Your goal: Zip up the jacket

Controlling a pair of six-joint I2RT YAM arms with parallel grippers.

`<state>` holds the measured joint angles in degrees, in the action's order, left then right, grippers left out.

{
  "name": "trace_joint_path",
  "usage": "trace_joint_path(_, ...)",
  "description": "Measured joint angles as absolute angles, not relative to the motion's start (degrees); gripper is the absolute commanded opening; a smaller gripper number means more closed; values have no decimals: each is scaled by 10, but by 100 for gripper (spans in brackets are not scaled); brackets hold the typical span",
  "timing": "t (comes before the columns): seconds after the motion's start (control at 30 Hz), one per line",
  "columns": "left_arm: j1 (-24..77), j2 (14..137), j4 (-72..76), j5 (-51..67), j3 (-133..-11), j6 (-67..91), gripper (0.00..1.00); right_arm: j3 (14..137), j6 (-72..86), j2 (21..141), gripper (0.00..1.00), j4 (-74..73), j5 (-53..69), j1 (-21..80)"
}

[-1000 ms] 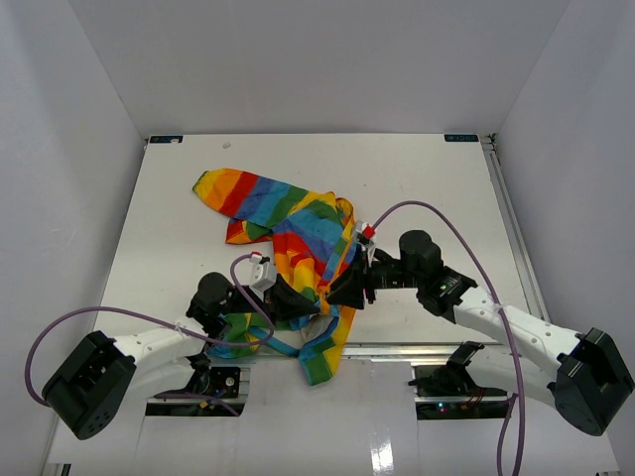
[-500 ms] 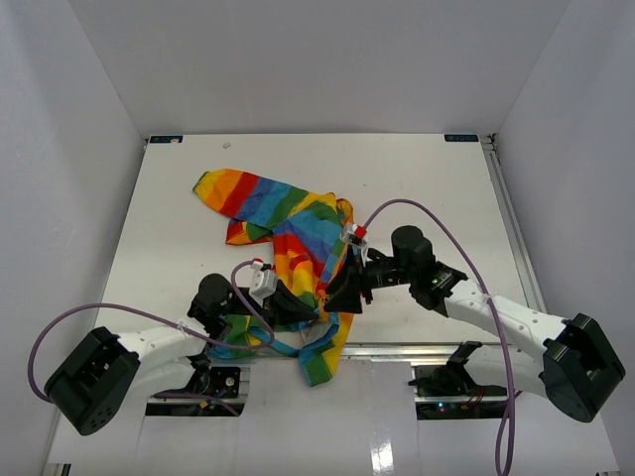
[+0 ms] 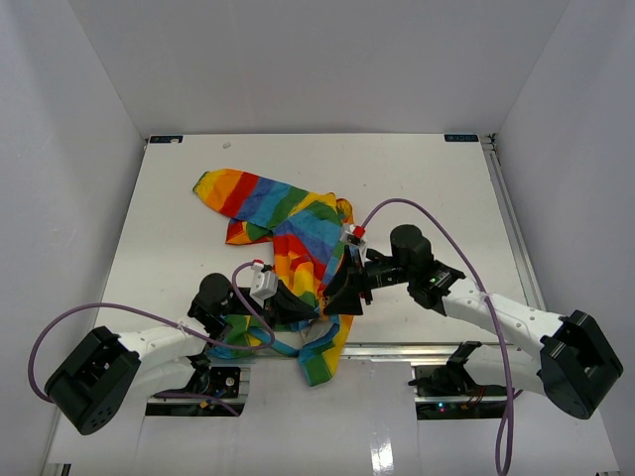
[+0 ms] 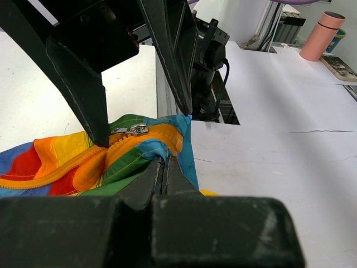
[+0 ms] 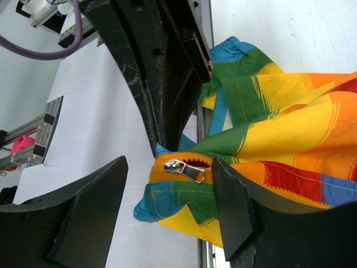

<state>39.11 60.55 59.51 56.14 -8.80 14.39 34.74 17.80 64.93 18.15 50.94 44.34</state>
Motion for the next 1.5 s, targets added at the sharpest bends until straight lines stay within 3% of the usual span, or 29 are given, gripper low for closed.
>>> trace_joint_path(0.23,391,606,588,561,-88,139,0,358,178,676,64,162,488,443)
trace_joint_path(0.4,391,606,583,560,-88,136,0,359,178,682,31,159,485,443)
trace_joint_path(0.5,391,606,576,557,-88,134,0,360,180,682,17,159,487,445)
trace_joint_path(0.67,391,606,570,551,-88,131,0,361,183,673,9,153,488,446)
trace_joint_path(0.77,391,606,570,548,-88,129,0,361,183,664,16,150,486,446)
trace_joint_path(0.83,391,606,570,547,-88,129,0,361,183,660,30,148,485,446)
trace_joint_path(0.9,391,606,570,546,-88,128,0,361,181,659,37,147,484,446)
trace_joint_path(1.07,391,606,569,547,-88,128,0,367,176,659,38,132,472,445)
trace_joint_path(1.23,391,606,567,547,-88,127,0,393,151,654,45,80,426,445)
trace_joint_path(1.5,391,606,562,549,-88,125,0,463,88,632,47,-19,375,445)
